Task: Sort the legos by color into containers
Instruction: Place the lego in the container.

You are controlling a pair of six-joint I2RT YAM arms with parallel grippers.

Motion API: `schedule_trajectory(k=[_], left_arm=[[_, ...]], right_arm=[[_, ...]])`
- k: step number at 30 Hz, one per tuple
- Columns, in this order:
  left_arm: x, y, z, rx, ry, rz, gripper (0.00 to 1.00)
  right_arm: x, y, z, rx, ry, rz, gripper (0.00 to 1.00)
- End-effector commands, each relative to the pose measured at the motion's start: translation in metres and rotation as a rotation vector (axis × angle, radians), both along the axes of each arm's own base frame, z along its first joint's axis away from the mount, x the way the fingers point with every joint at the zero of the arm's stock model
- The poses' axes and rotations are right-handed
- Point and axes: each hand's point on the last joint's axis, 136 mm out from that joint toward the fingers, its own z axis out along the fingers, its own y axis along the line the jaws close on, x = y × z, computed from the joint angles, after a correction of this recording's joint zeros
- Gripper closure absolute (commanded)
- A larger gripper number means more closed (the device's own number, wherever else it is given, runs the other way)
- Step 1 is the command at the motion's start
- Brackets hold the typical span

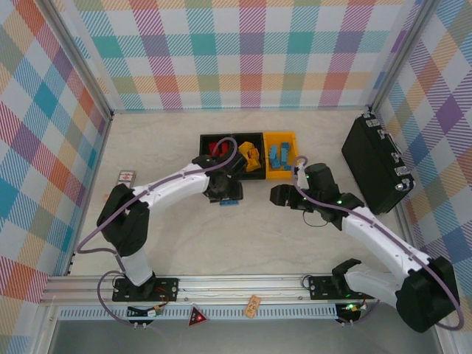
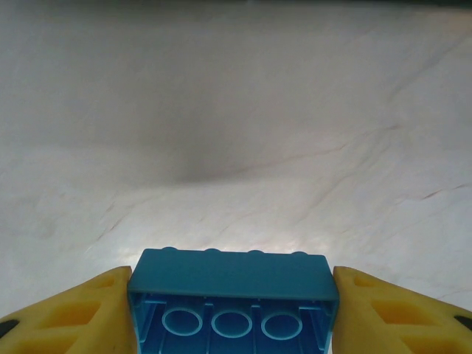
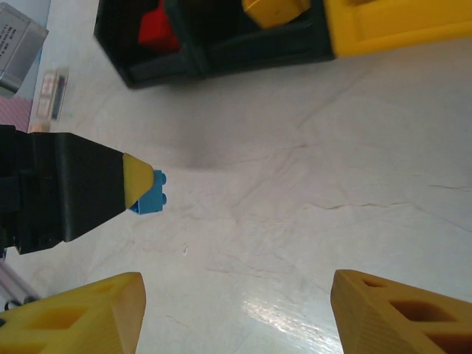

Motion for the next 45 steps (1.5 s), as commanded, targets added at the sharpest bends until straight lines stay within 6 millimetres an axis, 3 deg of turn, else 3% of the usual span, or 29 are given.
schedule_trajectory(k=[1,6,15,25,33,40,45], left_arm=[[0.018,-0.031,0.012,-0.057,-0.032,-0.068,0.5],[0.05,-0.064,0.023,-0.085,-0.076,-0.114,0.51],[0.104,-0.119,0.04,-0.105,-0.175,-0.241,0.53],[0.144,-0.17,0.055,-0.185,-0.336,-0.413,0.53],[0.161,-0.189,0.042,-0.181,-0.407,-0.496,0.53],[0.168,-0.196,0.033,-0.151,-0.458,-0.54,0.52],[0.174,-0.2,0.03,-0.137,-0.495,-0.561,0.52]], right_arm=[[-0.004,-0.022,-0.004,-0.014,0.036,-0.075,0.32],[-0.004,-0.039,0.001,-0.012,0.028,-0.129,0.32],[-0.009,-0.048,-0.007,-0.01,0.055,-0.167,0.32],[-0.004,-0.074,-0.008,-0.033,0.066,-0.292,0.31],[0.0,-0.092,-0.007,-0.027,0.071,-0.391,0.3],[0.016,-0.091,-0.008,0.008,0.068,-0.405,0.3],[0.015,-0.091,-0.014,0.014,0.089,-0.408,0.3]])
